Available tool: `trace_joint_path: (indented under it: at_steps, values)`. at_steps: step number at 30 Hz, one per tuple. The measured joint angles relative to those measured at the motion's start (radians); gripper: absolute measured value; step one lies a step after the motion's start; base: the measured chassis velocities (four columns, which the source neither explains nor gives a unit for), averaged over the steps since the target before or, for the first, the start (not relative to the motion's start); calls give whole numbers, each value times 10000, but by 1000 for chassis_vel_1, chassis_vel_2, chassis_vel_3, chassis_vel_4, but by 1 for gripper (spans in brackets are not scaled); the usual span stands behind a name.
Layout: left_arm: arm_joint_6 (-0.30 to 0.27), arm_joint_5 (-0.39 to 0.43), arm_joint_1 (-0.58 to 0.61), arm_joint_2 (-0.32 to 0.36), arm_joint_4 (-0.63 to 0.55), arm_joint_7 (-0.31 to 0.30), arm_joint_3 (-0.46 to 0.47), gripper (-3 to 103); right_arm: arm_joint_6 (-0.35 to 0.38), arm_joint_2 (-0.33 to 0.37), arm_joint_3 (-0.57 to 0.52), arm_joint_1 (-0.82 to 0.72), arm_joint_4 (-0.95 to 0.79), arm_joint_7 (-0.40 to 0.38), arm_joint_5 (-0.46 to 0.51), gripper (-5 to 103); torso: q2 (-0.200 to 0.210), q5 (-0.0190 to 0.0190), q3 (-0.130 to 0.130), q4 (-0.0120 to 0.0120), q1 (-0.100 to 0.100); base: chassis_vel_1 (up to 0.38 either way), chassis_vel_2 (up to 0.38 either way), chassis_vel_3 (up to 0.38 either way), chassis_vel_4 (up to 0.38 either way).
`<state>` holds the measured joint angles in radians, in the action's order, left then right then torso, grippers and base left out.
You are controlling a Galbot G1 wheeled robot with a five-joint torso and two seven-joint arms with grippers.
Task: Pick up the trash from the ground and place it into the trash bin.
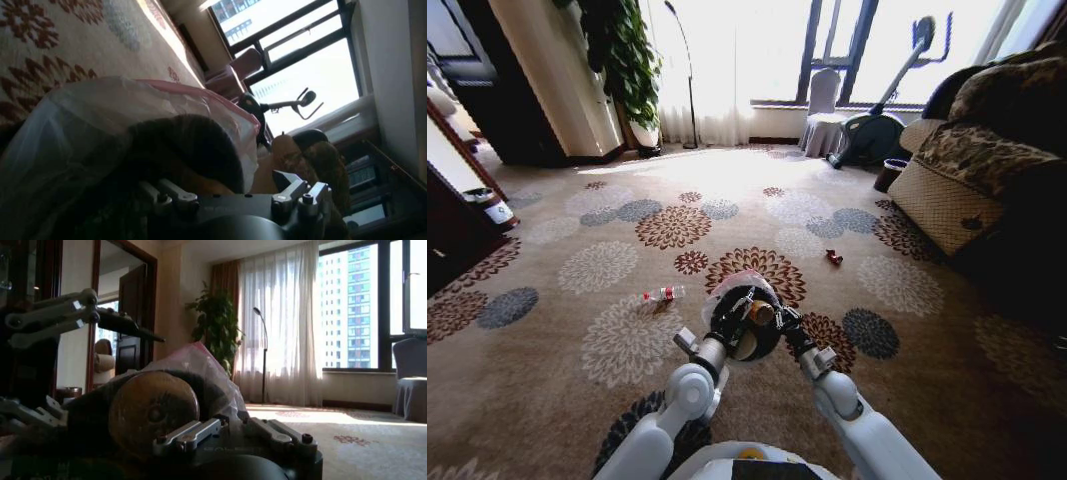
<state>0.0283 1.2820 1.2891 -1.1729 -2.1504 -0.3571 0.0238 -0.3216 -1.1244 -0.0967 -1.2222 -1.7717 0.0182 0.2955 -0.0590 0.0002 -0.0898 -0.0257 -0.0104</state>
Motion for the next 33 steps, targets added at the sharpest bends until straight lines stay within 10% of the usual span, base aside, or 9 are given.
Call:
trace_joint_path:
  at_steps: [8, 11, 12, 14, 16, 22, 27, 33]
  values:
    - [-152, -1169, 977, 740, -1047, 424, -51, 93, 286, -70, -248, 550, 449, 0, 9, 0, 0, 0, 0, -2, 0, 0, 0, 0, 0]
    - [463, -4461, 1538, 1198, -626, 1709, 243, 93, 962, -137, -356, 897, 589, -3, 11, 0, 0, -3, 0, 0, 0, 0, 0, 0, 0]
    - [463, -4461, 1538, 1198, -626, 1709, 243, 93, 962, -137, -356, 897, 589, -3, 11, 0, 0, -3, 0, 0, 0, 0, 0, 0, 0]
    - [2051, -7745, 2293, 1526, 66, 3201, 961, 93, 1360, -76, -374, 1037, 601, 0, 352, 0, 1, -6, -1, -3, 0, 0, 0, 0, 0]
    - [3276, -9297, 2601, 1713, 218, 3983, 1812, 93, 1508, -6, -506, 1073, 600, 2, 582, 0, 0, -2, 0, -5, 0, 0, 0, 0, 0]
    - [4015, -9850, 2255, 1196, 167, 3959, 3727, 93, 1853, 159, -1139, 808, 381, -6, 1108, 0, 0, -4, 0, 0, 0, 0, 0, 0, 0]
    - [2646, -9264, 1312, 679, 1772, 2686, 5613, 95, 1820, 241, -1812, -19, -171, -4, 1140, 0, 0, -4, 0, 3, 0, 0, 0, 0, 0]
    - [1394, -8244, 638, 1281, 4051, 2082, 5703, 97, 1751, 309, -2184, -362, -680, -8, 1175, 0, 0, -5, 0, 1, 0, 0, 0, 0, 0]
